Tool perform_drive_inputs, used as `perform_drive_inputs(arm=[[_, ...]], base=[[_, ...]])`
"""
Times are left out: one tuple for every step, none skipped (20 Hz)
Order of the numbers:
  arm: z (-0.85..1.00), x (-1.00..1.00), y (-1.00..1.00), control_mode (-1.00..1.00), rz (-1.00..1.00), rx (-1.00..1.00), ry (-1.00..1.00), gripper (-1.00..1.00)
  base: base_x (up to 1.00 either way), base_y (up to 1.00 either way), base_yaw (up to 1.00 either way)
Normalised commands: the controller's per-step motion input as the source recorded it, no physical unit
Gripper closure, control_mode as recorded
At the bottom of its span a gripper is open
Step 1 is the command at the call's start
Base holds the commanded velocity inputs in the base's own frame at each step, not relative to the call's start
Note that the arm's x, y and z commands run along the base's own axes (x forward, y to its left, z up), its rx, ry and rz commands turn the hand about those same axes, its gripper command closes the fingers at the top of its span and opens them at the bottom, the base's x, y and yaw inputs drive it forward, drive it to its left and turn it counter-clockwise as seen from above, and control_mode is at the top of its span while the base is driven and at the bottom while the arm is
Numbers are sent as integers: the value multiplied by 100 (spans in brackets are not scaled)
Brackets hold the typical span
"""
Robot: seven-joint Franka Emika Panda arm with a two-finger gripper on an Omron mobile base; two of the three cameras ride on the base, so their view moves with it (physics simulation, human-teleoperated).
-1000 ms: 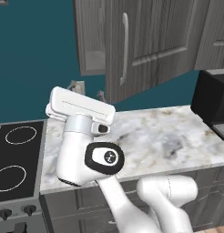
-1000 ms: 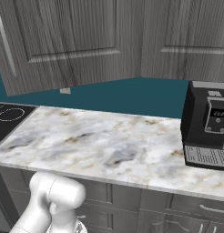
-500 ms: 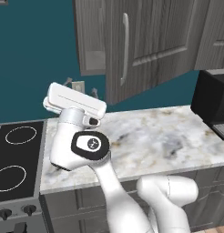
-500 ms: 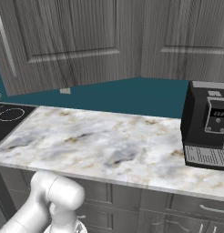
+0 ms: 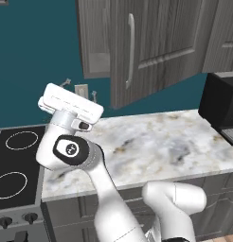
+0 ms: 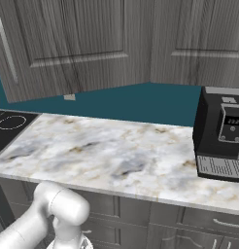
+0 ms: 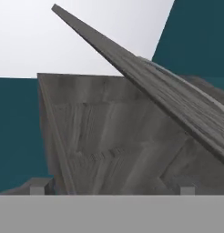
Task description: Open the cabinet and move the ladle to the pot. Then close the cabinet.
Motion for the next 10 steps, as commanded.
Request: perform_drive_inputs(arm=[[-1, 36, 38, -100, -36, 0, -2, -100], [0, 36, 31, -100, -36, 0, 0, -100], [-3, 34, 11, -100, -31, 0, 0, -100], [0, 39, 0, -100, -21, 0, 0, -100], [0, 49, -2, -100, -13, 2, 0, -100], [0, 50, -6, -100, -10, 3, 0, -100], [0, 46, -6, -100, -10, 3, 0, -100], [-5, 38, -4, -100, -11, 2, 0, -100], [-8, 39, 0, -100, -15, 0, 0, -100], [-9, 46, 0, -100, -16, 0, 0, -100]], base=[[0, 0, 0], [0, 0, 0], [0, 0, 0], [0, 0, 0], [0, 0, 0], [0, 0, 0], [0, 0, 0], [0, 0, 0], [0, 0, 0], [0, 0, 0]])
